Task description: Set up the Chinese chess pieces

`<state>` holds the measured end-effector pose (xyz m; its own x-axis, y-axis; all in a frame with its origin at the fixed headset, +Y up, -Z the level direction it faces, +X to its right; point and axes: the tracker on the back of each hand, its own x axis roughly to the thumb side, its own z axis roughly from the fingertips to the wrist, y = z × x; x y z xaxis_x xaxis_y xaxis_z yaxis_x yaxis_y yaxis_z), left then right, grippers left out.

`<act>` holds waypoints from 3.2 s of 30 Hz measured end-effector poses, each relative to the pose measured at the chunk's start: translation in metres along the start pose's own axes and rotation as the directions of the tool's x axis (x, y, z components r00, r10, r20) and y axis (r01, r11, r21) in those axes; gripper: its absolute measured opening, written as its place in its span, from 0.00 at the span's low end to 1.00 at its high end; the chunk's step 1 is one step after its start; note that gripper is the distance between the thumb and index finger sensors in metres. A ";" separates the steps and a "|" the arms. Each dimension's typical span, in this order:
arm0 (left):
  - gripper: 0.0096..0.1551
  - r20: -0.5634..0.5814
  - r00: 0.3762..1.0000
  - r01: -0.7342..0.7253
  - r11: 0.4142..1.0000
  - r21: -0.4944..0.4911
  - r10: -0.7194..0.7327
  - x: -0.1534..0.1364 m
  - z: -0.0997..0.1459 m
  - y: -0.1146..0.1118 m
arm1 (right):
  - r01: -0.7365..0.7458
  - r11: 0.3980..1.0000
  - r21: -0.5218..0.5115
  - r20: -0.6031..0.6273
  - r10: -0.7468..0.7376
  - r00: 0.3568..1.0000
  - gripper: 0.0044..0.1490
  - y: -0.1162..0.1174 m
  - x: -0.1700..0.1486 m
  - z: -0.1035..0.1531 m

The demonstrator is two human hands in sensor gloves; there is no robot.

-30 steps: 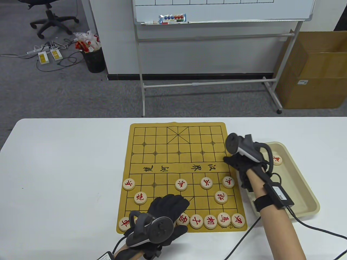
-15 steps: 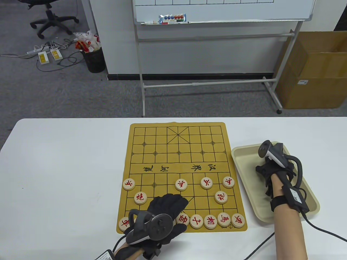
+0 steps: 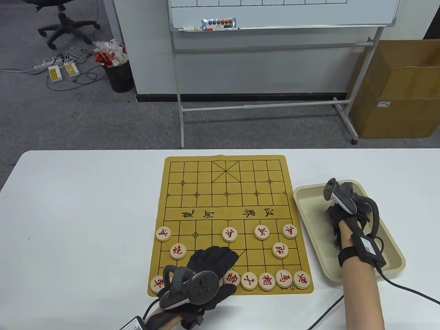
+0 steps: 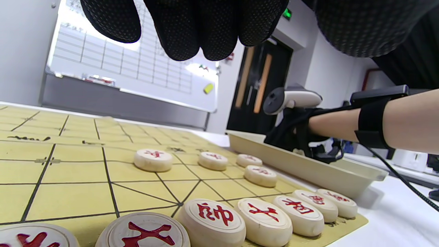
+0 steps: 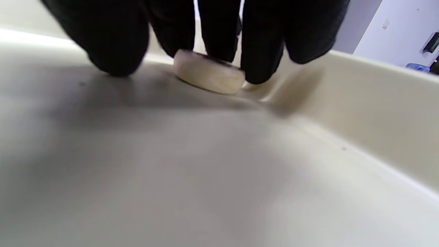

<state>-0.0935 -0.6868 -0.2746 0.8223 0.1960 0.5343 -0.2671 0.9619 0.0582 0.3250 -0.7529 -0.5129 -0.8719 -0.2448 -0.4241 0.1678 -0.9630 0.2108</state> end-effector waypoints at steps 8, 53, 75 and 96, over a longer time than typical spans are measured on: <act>0.49 0.001 1.000 0.003 1.000 -0.006 -0.003 0.000 0.000 -0.001 | 0.024 0.998 0.064 0.001 -0.024 1.000 0.45 -0.003 -0.004 0.002; 0.28 0.283 0.928 0.142 0.931 0.336 -0.243 0.056 0.019 -0.002 | 0.482 0.701 0.526 0.751 -0.649 0.124 0.59 -0.040 0.043 0.315; 0.29 -0.256 0.770 0.562 0.811 -0.162 -0.584 -0.101 -0.098 -0.024 | 0.640 0.755 0.145 0.870 -0.405 0.280 0.50 -0.044 0.029 0.325; 0.31 -0.135 0.750 0.592 0.748 -0.302 -0.648 -0.097 -0.100 -0.051 | 0.635 0.760 0.135 0.861 -0.407 0.304 0.50 -0.043 0.031 0.324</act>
<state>-0.1094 -0.7358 -0.4142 0.8572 -0.4506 0.2494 0.4385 0.8925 0.1054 0.1421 -0.6829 -0.2498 -0.7298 0.4146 0.5437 -0.4883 -0.8726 0.0100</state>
